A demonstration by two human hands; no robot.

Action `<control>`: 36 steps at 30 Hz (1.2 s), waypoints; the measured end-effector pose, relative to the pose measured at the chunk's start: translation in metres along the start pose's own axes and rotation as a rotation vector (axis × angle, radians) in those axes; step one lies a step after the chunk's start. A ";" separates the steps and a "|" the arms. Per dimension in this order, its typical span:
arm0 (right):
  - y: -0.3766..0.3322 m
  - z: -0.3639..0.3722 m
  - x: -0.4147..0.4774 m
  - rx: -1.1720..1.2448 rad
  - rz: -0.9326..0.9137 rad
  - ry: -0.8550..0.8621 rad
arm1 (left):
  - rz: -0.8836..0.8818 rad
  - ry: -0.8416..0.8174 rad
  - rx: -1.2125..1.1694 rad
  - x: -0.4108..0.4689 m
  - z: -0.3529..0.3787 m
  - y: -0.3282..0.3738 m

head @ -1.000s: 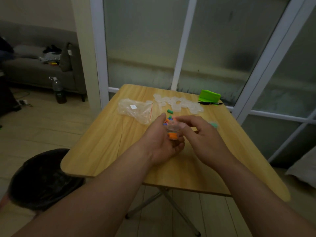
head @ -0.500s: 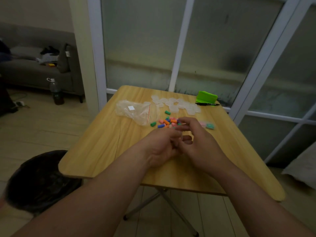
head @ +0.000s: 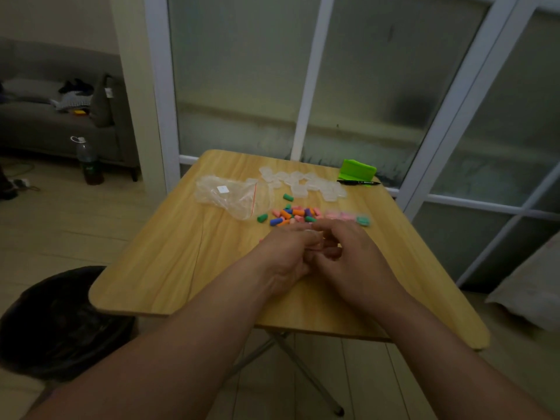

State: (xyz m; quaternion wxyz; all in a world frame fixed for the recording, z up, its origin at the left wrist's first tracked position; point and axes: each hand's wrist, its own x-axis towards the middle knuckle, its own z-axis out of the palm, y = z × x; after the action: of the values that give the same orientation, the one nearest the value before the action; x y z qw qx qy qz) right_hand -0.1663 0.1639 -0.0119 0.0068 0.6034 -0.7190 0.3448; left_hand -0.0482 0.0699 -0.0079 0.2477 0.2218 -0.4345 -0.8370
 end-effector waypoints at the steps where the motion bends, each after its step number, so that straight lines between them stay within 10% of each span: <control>1: 0.001 -0.002 0.000 -0.018 -0.009 0.022 | 0.005 -0.004 0.001 0.001 0.003 -0.001; 19: 0.116 -0.046 0.018 0.009 0.482 0.148 | 0.134 0.208 -0.029 0.044 0.037 0.005; 36: 0.162 -0.034 0.067 -0.107 0.466 0.081 | 0.202 0.254 -0.074 0.054 0.019 0.017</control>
State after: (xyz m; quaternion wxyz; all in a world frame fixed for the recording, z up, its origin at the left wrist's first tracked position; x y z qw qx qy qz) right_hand -0.3402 0.1285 -0.0362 -0.0120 0.4055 -0.8553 0.3223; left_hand -0.0980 0.0402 0.0083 0.3917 0.2718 -0.3884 -0.7886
